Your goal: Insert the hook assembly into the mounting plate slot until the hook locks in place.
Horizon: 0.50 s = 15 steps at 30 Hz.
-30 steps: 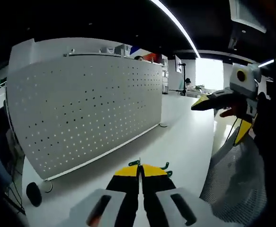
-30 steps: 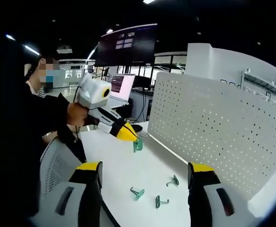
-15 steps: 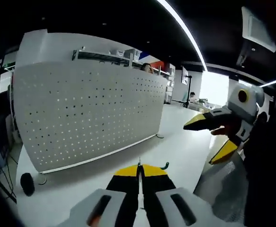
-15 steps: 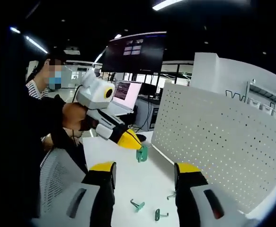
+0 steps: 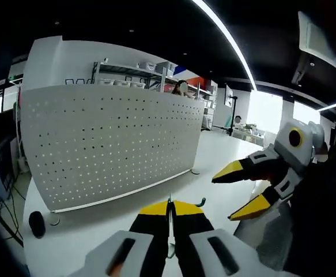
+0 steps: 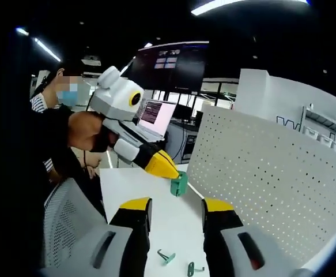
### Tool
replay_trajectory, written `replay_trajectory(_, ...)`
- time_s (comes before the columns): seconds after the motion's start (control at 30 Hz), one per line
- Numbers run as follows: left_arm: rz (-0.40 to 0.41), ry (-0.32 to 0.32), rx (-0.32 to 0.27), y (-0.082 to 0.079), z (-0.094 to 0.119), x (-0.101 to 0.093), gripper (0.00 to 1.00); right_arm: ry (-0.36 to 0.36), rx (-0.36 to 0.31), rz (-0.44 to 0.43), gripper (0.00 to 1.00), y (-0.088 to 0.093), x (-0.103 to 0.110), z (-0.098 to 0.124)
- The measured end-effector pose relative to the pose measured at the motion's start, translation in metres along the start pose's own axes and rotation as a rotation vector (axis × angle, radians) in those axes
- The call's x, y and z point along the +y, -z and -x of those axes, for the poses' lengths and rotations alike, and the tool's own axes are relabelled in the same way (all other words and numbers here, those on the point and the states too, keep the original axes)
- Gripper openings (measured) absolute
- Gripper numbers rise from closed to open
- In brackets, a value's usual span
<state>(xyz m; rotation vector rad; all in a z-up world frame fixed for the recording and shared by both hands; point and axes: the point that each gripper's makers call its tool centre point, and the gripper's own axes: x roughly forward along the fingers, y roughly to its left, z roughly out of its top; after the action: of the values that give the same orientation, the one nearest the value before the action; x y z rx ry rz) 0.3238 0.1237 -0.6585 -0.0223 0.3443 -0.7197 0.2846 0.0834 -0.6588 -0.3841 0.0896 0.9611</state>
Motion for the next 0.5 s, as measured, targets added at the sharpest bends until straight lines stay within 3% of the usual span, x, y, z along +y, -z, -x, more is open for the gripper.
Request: replay_trajectory(0.5, -0.025, 0.038, 0.007, -0.007, -0.001, -0.018, 0.01, 0.039, -0.006, 0.012, 0.16, -0.007, -0.006, -0.014)
